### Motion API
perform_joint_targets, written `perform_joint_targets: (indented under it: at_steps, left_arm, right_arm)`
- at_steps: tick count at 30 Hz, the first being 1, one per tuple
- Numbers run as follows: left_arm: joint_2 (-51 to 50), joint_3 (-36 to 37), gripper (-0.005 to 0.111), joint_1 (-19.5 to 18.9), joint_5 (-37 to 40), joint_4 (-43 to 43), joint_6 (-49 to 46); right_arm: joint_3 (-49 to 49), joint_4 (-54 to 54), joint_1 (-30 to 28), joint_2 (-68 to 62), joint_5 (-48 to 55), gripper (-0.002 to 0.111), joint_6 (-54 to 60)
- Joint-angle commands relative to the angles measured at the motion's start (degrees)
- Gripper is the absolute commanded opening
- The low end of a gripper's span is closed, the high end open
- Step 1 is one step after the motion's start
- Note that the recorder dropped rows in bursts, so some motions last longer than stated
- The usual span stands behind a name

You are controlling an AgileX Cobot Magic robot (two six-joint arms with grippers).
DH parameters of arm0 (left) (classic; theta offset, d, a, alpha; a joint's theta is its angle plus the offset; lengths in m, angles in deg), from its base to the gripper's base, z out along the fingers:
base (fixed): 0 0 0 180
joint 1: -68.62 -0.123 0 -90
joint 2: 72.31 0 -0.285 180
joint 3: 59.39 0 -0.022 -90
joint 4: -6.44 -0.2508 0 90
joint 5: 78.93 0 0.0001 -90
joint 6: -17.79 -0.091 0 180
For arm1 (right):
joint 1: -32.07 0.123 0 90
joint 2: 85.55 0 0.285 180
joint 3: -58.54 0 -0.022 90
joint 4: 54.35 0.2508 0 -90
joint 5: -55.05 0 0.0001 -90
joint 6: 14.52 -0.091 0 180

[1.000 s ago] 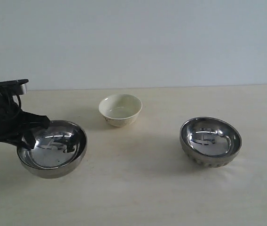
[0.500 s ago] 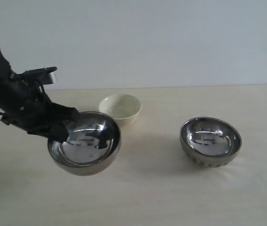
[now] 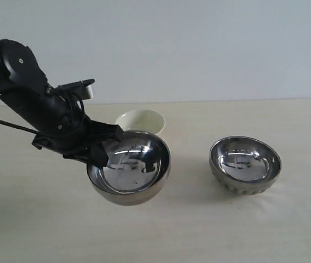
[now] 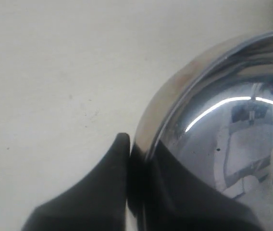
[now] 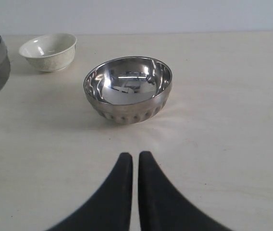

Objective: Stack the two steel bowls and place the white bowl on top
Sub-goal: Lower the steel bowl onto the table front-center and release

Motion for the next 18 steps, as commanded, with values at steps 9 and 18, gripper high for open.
perform_joint_targets:
  at_steps: [9, 18]
  left_arm:
    - [-4.48, -1.0, 0.004, 0.72, -3.52, 0.61, 0.71]
    - [-4.48, -1.0, 0.004, 0.77, -3.54, 0.62, 0.71]
  right_arm:
    - [-0.02, -0.08, -0.19, 0.37, -0.52, 0.0, 0.1]
    - [-0.02, -0.08, -0.19, 0.37, -0.52, 0.0, 0.1]
